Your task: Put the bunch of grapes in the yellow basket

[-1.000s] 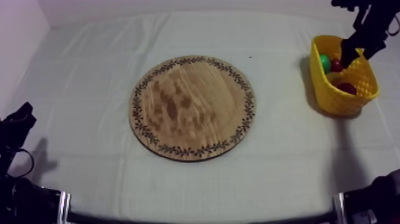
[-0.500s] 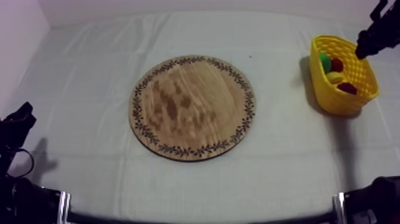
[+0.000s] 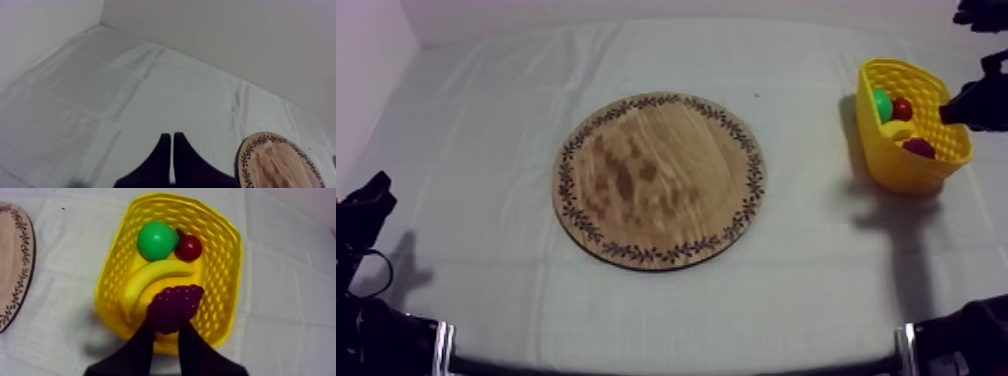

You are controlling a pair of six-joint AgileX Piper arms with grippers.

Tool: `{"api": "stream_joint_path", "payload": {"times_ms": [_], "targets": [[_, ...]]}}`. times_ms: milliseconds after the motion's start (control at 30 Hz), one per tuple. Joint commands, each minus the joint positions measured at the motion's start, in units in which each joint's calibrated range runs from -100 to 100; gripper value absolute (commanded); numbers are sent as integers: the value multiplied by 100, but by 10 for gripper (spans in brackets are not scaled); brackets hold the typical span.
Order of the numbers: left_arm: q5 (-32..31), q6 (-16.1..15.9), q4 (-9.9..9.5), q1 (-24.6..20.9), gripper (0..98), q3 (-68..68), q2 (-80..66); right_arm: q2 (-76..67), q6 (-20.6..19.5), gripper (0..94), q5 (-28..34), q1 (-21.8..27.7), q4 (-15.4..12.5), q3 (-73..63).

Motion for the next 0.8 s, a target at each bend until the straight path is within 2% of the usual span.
{"api": "stream_joint_path", "payload": {"times_ms": [0, 133, 367, 500, 633, 767], "targets": [[0, 0, 1, 2, 0, -4, 2, -620, -2, 52, -423, -35, -167, 494], [0, 0, 1, 2, 0, -4, 2, -1316, 489, 16, -797, -43, -806, 1017], [0, -3, 1, 2, 0, -4, 2, -2780, 983, 4, -928, 149, -1843, 2076], [0, -2, 1, 2, 0, -4, 2, -3530, 863, 3, -1042, 311, -2111, 2655], [0, -2, 1, 2, 0, -4, 2, -4301, 1142, 3, -1202, 489, -2504, 3244], [0, -2, 1, 2, 0, -4, 2, -5096, 720, 2, -988, 426, -2258, 3545]]}}
